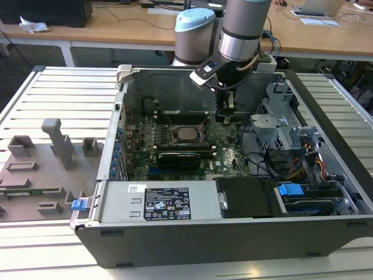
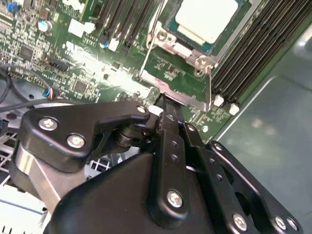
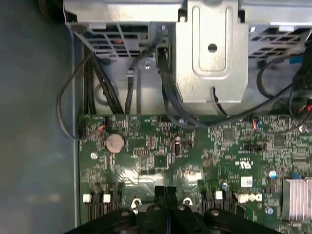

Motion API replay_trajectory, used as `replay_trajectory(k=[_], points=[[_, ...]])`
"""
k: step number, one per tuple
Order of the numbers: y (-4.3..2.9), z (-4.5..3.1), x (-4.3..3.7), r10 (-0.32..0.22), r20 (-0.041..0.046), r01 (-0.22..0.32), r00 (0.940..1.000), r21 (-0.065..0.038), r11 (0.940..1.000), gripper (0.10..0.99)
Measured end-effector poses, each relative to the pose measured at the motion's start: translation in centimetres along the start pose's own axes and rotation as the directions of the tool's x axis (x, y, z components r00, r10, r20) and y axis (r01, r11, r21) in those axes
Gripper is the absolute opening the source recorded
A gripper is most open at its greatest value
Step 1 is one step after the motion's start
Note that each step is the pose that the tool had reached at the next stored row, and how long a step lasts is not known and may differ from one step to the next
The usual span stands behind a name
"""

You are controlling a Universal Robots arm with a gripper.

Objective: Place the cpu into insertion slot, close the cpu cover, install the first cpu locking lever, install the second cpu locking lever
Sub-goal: 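Close the cpu cover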

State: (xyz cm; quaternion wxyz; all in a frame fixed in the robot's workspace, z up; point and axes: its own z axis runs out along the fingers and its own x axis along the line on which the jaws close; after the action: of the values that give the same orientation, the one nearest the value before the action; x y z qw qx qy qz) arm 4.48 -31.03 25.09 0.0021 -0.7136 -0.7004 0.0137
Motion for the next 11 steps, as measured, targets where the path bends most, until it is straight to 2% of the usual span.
replay_trajectory(k=[2,6,9,11], points=[[-0.52,0.02,-0.01,0.0,0.0001,0.0,1.0,0.0,1.0,0.106],[-1.06,0.06,-0.02,0.0,0.0001,0.0,1.0,0.0,1.0,0.106],[-1.96,0.09,-0.04,0.0,0.0001,0.0,1.0,0.0,1.0,0.106],[-2.22,0.11,-0.04,0.0,0.0,0.0,1.0,0.0,1.0,0.106]])
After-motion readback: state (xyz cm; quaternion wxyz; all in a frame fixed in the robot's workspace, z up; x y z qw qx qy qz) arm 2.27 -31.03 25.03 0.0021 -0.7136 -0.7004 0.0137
